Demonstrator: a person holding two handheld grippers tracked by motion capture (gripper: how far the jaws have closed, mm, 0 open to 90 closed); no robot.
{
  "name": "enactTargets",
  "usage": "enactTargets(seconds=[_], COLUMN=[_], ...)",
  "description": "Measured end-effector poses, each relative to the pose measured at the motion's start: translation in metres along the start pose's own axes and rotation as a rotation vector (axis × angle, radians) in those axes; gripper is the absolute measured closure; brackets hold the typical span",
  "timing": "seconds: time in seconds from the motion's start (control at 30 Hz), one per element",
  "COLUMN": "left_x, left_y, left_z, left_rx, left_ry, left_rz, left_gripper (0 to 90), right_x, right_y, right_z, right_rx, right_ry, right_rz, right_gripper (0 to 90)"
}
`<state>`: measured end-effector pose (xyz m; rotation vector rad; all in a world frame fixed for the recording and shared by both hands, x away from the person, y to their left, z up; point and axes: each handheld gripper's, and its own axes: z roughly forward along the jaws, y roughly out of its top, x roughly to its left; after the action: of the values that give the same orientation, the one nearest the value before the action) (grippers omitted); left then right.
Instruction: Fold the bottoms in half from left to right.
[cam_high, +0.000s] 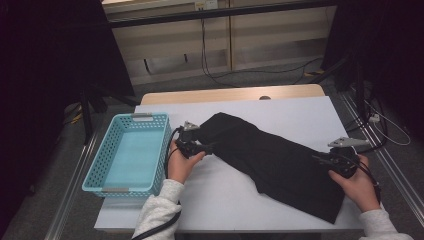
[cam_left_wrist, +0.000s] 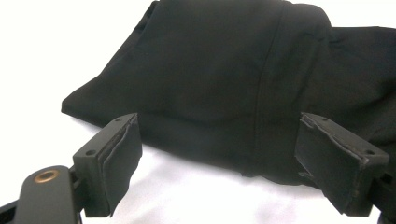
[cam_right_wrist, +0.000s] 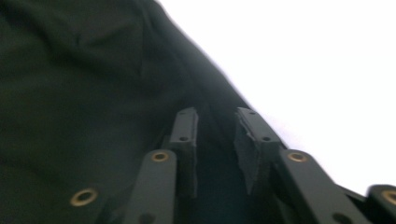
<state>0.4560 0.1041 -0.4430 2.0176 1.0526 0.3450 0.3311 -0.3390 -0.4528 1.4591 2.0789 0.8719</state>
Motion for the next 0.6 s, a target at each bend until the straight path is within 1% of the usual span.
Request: enactTargets(seconds=[0.03, 0.07, 0.13, 0.17, 0.2, 0.23, 0.27, 0.3, 0.37, 0.43, 0.57, 0.6], left_x=[0.000, 0.000, 0.000, 0.000, 0.000, 0.000, 0.001, 0.001, 0.003, 0.004, 0.005, 0.005], left_y=[0.000, 0.000, 0.000, 0.000, 0.000, 0.000, 0.001, 0.001, 0.002, 0.002, 0.003, 0.003], left_z=[0.000, 0.000, 0.000, 0.000, 0.000, 0.000, 0.000, -0.001, -0.002, -0.002, -0.002, -0.003], left_rx=[0.001, 0.001, -0.001, 0.000, 0.000, 0.003, 0.001, 0.000, -0.006, -0.004, -0.005, -0.007], left_ry=[-0.003, -0.003, -0.003, -0.003, -0.003, -0.007, -0.007, -0.008, -0.006, -0.002, -0.001, -0.002], left_rz=[0.001, 0.000, 0.003, 0.003, 0.006, 0.004, 0.004, -0.001, -0.004, 0.001, 0.000, -0.001], left_gripper=[15.3, 15.3, 15.4, 15.4, 15.4, 15.4, 15.4, 15.4, 15.4, 15.5, 15.6, 15.6], right_x=[0.000, 0.001, -0.001, -0.003, -0.005, -0.006, -0.007, -0.008, -0.011, -0.014, -0.018, -0.018], right_y=[-0.001, -0.001, 0.001, 0.002, 0.002, 0.003, 0.004, 0.006, 0.010, 0.014, 0.018, 0.018], right_z=[0.002, 0.003, 0.004, 0.005, 0.005, 0.006, 0.006, 0.005, 0.003, 0.003, 0.009, 0.010], right_rx=[0.014, 0.016, 0.021, 0.024, 0.022, 0.029, 0.032, 0.029, 0.026, 0.019, 0.023, 0.026], right_ry=[0.001, 0.001, 0.002, 0.003, 0.023, 0.037, 0.038, 0.029, 0.033, 0.018, 0.021, 0.014], right_rz=[-0.008, -0.019, -0.015, -0.014, -0.010, 0.001, 0.002, -0.008, -0.007, -0.017, -0.024, -0.022], right_gripper=[75.4, 76.3, 81.6, 85.8, 90.0, 90.0, 90.0, 90.0, 90.0, 90.0, 90.0, 90.0])
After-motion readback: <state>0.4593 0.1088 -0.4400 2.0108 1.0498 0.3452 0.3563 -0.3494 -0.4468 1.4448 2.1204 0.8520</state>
